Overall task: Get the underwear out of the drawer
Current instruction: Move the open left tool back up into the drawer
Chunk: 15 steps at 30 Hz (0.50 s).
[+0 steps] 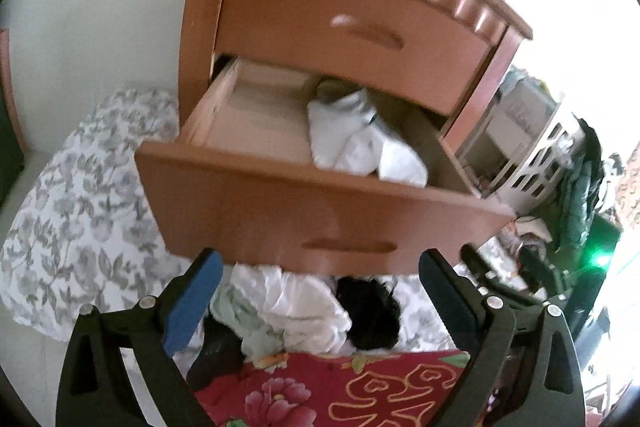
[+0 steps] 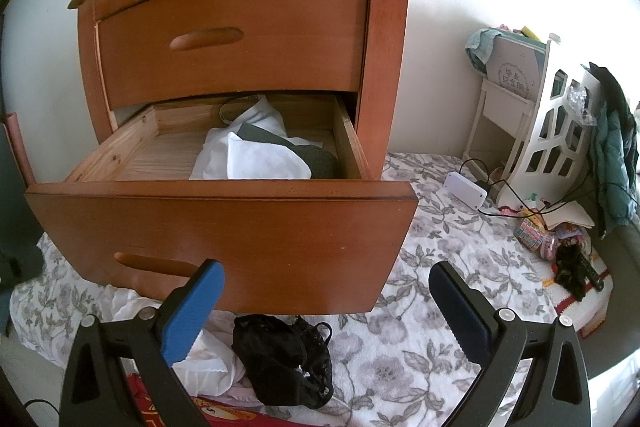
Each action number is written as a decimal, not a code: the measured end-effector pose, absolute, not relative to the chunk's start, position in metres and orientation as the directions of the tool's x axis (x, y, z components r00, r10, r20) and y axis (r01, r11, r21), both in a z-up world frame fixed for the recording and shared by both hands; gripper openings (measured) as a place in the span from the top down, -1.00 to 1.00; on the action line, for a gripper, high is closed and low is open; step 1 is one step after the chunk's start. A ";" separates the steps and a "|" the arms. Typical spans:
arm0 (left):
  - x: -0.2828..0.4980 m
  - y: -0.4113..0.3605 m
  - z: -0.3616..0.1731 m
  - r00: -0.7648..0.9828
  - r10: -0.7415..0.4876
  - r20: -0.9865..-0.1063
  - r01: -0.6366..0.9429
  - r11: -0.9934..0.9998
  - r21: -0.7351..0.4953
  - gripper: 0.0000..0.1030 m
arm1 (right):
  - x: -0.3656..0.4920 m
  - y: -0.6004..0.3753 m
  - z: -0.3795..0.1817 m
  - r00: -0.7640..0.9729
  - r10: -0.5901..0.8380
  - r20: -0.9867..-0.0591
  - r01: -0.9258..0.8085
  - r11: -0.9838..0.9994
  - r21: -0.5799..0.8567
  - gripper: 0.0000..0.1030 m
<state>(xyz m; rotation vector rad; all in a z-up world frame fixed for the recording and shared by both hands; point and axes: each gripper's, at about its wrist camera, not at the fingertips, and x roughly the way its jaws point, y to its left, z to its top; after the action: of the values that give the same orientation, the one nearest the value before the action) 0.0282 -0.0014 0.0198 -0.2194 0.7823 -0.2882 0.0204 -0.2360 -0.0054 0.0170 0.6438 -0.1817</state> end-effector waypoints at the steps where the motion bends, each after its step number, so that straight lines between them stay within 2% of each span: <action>1: 0.027 -0.001 0.023 0.684 -0.343 -0.644 0.180 0.935 -0.306 -0.92 | 0.020 -0.235 -0.006 0.784 -0.164 -0.599 0.174 0.984 -0.042 -1.00; 9: 0.040 -0.002 0.047 0.733 -0.348 -0.584 0.205 0.932 -0.299 -0.92 | 0.020 -0.236 -0.007 0.785 -0.156 -0.599 0.173 0.985 -0.031 -1.00; 15: 0.070 -0.016 0.059 0.702 -0.262 -0.662 0.203 0.965 -0.167 -0.92 | 0.017 -0.241 -0.004 0.790 -0.156 -0.594 0.183 0.983 -0.014 -1.00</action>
<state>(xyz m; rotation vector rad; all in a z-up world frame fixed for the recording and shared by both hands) 0.0700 -0.0161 0.0588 -0.0832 0.7489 -0.2590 0.0174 -0.2407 -0.0041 0.0446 0.6350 -0.1823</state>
